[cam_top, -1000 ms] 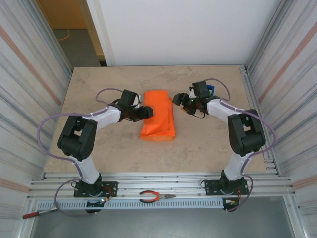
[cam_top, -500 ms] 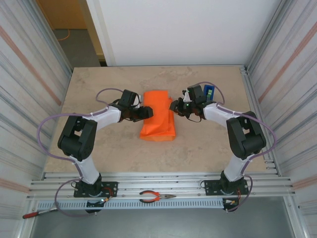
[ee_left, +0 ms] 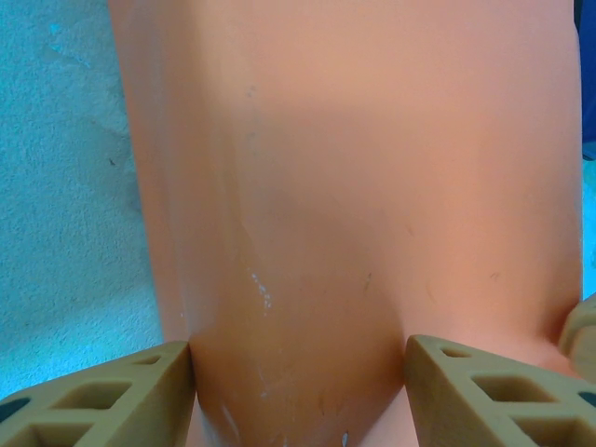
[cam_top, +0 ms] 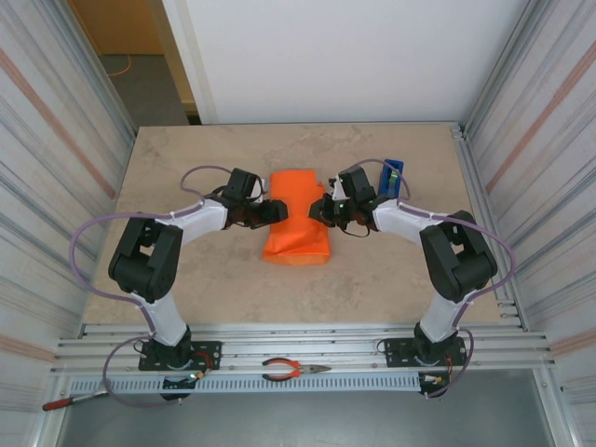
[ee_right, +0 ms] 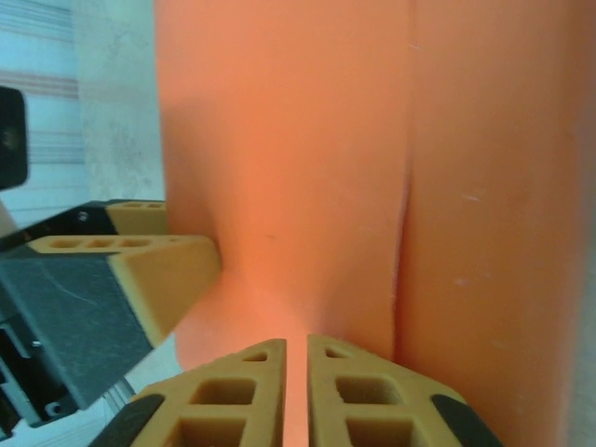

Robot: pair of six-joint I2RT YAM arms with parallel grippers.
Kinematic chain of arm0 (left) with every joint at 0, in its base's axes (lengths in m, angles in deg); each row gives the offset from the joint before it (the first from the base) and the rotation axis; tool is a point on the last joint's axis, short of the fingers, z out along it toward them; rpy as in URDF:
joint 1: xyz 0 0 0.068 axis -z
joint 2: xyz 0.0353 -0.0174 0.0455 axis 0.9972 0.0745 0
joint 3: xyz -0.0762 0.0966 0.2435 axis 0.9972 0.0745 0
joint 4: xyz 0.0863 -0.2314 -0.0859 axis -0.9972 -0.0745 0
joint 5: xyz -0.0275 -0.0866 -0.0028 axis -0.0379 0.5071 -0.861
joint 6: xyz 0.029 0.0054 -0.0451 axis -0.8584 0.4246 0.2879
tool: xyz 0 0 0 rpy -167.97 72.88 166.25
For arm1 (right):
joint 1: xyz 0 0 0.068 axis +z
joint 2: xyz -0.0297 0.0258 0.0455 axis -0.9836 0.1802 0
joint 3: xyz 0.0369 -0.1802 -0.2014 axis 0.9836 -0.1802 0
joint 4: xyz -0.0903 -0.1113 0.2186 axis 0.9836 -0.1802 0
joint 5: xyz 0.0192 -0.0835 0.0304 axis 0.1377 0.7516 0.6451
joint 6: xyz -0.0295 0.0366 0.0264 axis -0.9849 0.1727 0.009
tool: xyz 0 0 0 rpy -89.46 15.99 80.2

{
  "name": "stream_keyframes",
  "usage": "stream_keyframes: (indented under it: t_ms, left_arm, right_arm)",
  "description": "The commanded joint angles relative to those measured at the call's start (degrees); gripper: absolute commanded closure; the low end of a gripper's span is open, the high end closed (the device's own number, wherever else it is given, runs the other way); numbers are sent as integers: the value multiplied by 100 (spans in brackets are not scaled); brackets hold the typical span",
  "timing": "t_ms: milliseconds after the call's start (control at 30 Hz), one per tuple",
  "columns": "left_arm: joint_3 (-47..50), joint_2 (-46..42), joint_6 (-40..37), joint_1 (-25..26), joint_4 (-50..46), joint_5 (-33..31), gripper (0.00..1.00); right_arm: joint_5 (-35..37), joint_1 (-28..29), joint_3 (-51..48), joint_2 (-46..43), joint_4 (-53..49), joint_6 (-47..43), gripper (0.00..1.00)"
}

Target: Wrap the gift box in paper

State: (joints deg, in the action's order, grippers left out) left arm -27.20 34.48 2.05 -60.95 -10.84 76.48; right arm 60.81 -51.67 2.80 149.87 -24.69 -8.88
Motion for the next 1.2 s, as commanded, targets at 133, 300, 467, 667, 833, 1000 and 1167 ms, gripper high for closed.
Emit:
stream_keyframes:
  t_ms: [133,300,467,667,833,1000,1167]
  left_arm:
    - [164,265,-163,146,-722,-442,40]
    - [177,275,-162,146,-721,-451,40]
    - [191,285,-140,159,-721,-467,41]
    - [213,274,-157,168,-739,-504,41]
    - [192,310,-225,168,-799,-530,41]
    - [189,320,-224,166,-813,-570,42]
    - [204,302,-268,168,-839,-596,42]
  right_arm:
    - [-57,-192,-68,-217,-268,-244,88]
    - [-183,-168,103,-522,-324,-286,88]
    - [-45,-339,142,-622,-358,-288,86]
    - [-23,-877,-72,-644,-195,-165,80]
    - [-11,-1648,-115,-922,-402,-330,73]
    - [-77,-2608,-30,-1012,-705,-559,57]
    - [-300,-3416,29,-735,-698,-629,51]
